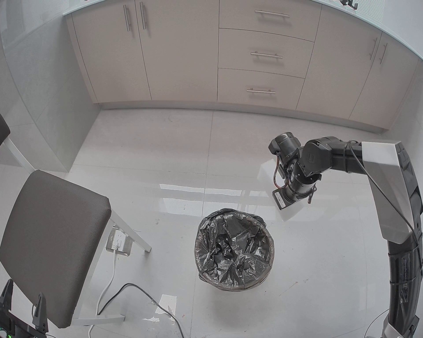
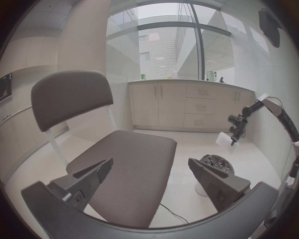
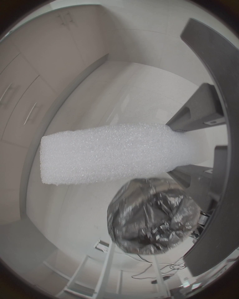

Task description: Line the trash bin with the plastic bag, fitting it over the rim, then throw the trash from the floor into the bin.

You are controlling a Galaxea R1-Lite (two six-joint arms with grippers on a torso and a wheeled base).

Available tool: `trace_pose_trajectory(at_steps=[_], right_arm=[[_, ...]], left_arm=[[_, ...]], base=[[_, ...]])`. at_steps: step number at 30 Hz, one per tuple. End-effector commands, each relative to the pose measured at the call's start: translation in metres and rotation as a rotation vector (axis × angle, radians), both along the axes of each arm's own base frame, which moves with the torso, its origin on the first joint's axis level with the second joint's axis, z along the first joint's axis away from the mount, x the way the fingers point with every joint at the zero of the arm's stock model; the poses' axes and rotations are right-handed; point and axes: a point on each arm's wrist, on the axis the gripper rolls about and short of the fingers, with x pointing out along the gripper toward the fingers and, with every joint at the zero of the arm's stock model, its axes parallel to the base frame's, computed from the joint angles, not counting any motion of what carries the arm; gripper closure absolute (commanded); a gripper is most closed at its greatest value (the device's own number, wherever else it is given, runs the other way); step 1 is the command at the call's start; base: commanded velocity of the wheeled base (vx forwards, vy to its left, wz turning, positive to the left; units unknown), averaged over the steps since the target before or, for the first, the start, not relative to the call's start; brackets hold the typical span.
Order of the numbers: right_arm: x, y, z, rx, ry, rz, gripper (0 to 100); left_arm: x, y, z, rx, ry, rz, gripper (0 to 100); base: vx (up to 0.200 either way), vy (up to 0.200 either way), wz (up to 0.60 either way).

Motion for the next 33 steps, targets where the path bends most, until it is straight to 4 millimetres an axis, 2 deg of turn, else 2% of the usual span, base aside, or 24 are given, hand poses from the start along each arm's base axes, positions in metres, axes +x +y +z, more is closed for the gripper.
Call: trace_pose_trajectory(at_steps=[1, 2, 3, 5, 9, 12, 17, 21, 25, 30, 31, 33], right_arm=[[-0.041, 0.035, 0.048, 0.005, -0.039, 0.128, 100], [-0.059, 0.046, 0.055, -0.009, -0.008, 0.170, 100], [-0.059, 0.046, 0.055, -0.009, -0.008, 0.170, 100], [-0.080, 0.063, 0.057, -0.032, 0.042, 0.228, 100], [-0.098, 0.085, 0.055, -0.039, 0.059, 0.284, 100], [-0.107, 0.093, 0.054, -0.054, 0.076, 0.315, 100], [-0.121, 0.090, 0.049, -0.119, 0.195, 0.334, 100], [-0.121, 0.092, 0.030, -0.166, 0.279, 0.337, 100], [-0.123, 0.104, 0.013, -0.185, 0.327, 0.382, 100], [-0.126, 0.115, -0.002, -0.193, 0.343, 0.401, 100], [-0.122, 0.122, -0.014, -0.184, 0.333, 0.401, 100], [-0.118, 0.124, -0.019, -0.176, 0.325, 0.397, 100]], left_arm=[[0.000, -0.002, -0.006, 0.009, 0.010, -0.075, 0], [0.000, -0.002, -0.007, 0.013, 0.014, -0.100, 0], [0.000, -0.002, -0.007, 0.013, 0.014, -0.100, 0], [0.000, -0.002, -0.006, 0.012, 0.013, -0.098, 0], [0.000, -0.002, -0.006, -0.002, 0.009, -0.095, 0], [0.000, -0.002, -0.006, -0.003, 0.009, -0.095, 0], [0.000, -0.002, -0.006, -0.010, 0.009, -0.094, 0], [0.000, -0.002, -0.006, 0.001, 0.009, -0.095, 0], [0.000, -0.002, -0.006, -0.002, 0.009, -0.095, 0], [0.000, -0.002, -0.006, -0.002, 0.009, -0.095, 0], [0.000, -0.002, -0.006, -0.003, 0.009, -0.095, 0], [0.000, -0.002, -0.006, -0.003, 0.009, -0.095, 0]], base=[[0.000, 0.000, 0.00], [0.000, 0.000, 0.00], [0.000, 0.000, 0.00], [0.000, 0.000, 0.00], [0.000, 0.000, 0.00], [0.000, 0.000, 0.00], [0.000, 0.000, 0.00], [0.000, 0.000, 0.00], [0.000, 0.000, 0.00], [0.000, 0.000, 0.00], [0.000, 0.000, 0.00], [0.000, 0.000, 0.00]])
